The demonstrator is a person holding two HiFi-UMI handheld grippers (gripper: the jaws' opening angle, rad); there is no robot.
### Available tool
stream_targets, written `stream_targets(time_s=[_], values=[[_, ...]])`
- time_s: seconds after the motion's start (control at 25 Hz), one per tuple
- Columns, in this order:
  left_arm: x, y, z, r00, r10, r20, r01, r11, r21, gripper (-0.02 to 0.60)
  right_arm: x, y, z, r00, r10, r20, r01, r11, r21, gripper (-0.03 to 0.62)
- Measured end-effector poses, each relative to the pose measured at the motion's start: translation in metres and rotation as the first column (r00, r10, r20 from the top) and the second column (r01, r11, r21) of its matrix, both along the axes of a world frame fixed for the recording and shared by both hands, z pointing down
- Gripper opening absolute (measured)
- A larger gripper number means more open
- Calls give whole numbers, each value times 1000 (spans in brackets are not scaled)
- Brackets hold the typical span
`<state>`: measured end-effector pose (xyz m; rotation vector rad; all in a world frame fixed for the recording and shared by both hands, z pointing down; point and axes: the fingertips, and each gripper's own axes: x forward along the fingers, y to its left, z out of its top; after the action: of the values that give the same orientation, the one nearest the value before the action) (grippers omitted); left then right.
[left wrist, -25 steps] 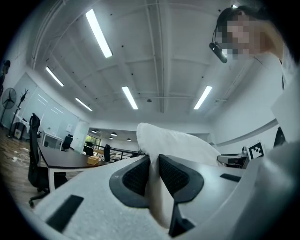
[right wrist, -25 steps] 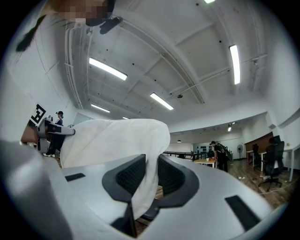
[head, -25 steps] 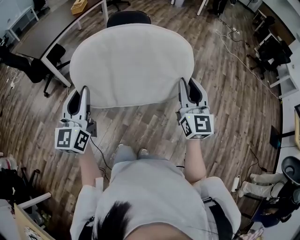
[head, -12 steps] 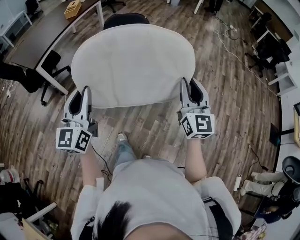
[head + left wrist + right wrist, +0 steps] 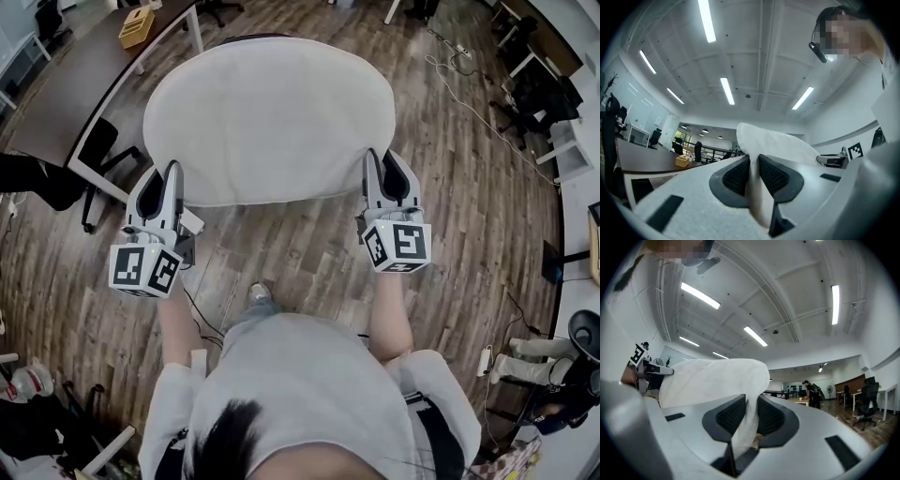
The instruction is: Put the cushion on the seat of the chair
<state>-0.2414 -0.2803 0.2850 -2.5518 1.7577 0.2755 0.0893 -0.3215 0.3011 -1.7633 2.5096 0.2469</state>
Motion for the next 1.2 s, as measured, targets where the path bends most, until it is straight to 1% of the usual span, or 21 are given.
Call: stream_targets(time_s=[0.24,0.36,0.56,0.76,0.96,1.08,1.2], values=[[-35,-53,2,998,60,6,-60,998,-4,60,-34,-38,3,998,56,6,-56,998,-8,72],[-51,-75,6,997,76,5,-76,997,-11,60,-48,-54,8,997,71,9,-71,997,-26,72],[-62,-107,25,996,91,-20,-92,994,-52,60,-59,-82,20,997,79,-8,-80,994,-77,72],[-71,-152,52,995,91,-40,-95,989,-111,60,-66,-127,43,997,71,-9,-72,988,-134,72],[-82,-216,83,996,77,-45,-84,980,-178,60,-77,-197,80,998,62,12,-58,977,-207,72],[-88,-258,105,997,61,-43,-69,969,-235,60,-83,-243,106,998,56,15,-50,964,-261,72],[-94,-300,134,998,43,-44,-54,951,-304,60,-89,-287,135,999,45,17,-37,946,-323,72]])
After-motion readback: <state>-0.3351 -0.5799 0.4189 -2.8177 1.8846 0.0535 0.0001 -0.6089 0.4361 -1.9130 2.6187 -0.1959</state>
